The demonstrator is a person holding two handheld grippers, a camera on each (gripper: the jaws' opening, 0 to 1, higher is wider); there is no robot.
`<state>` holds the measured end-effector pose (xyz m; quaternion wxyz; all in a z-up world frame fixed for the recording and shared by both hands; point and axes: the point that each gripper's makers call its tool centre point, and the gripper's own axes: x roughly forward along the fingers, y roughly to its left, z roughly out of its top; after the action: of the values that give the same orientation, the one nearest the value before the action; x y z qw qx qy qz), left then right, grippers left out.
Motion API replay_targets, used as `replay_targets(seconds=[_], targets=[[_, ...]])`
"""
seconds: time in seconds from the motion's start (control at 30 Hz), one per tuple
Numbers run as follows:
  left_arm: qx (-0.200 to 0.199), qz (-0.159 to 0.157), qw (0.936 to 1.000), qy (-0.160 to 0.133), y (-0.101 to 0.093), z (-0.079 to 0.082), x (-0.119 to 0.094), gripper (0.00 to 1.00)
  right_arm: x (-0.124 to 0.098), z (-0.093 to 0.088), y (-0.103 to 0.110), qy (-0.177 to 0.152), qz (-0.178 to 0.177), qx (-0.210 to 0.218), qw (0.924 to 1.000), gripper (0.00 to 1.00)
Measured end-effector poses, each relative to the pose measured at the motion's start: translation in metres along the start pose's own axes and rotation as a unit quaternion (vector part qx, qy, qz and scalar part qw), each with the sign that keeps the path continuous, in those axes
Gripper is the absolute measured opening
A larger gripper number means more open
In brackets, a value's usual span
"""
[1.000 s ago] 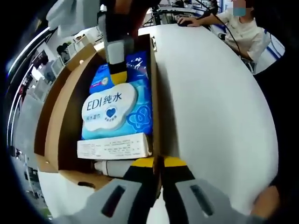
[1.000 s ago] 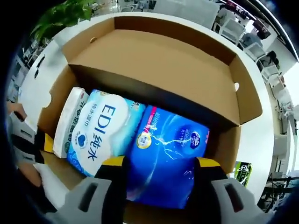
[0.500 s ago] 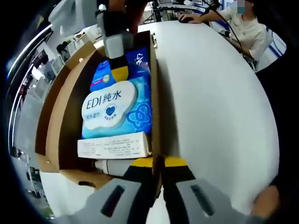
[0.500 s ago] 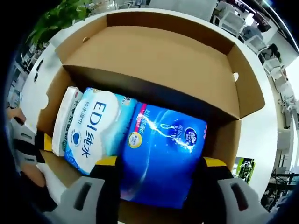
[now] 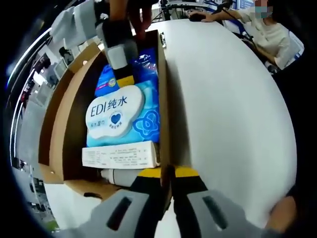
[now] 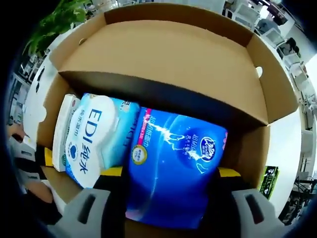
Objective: Operate the shoe box by opening the lid, removing the specified soft item, and placing it in the target area until the item is outside and the box remains undamaged.
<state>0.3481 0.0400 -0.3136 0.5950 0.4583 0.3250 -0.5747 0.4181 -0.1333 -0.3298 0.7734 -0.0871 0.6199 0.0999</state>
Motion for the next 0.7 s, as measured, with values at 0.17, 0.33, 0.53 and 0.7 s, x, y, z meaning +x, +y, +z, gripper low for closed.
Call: replay_targets(seconds=[0.17,0.33,0.53,0.7], targets=[[0.01,0.006,0.9999,0.013,-0.0009,-0.0017,0.001,0.06,0.0023,-0.0014,0.0011,0.008,-0.004,0.004,1.0,0.73],[0.008,0.009,0.9998,0.017,-0.0006,-0.0031,0.0001,0.06,0.0028,-0.0015,0.0018,0.004,-0.005,0.003,1.0,0.74],[0.01,0.009,0.9997,0.019,0.0002,-0.0038,0.0007,0.06,0.0033,-0.0017,0.0024,0.003,-0.003,0.002,1.0,0.74],[0.009,0.011,0.9996,0.024,0.0012,-0.0045,0.0008,0.06,0.0048,-0.0026,0.0029,0.009,0.003,0.005,0.9999,0.74]])
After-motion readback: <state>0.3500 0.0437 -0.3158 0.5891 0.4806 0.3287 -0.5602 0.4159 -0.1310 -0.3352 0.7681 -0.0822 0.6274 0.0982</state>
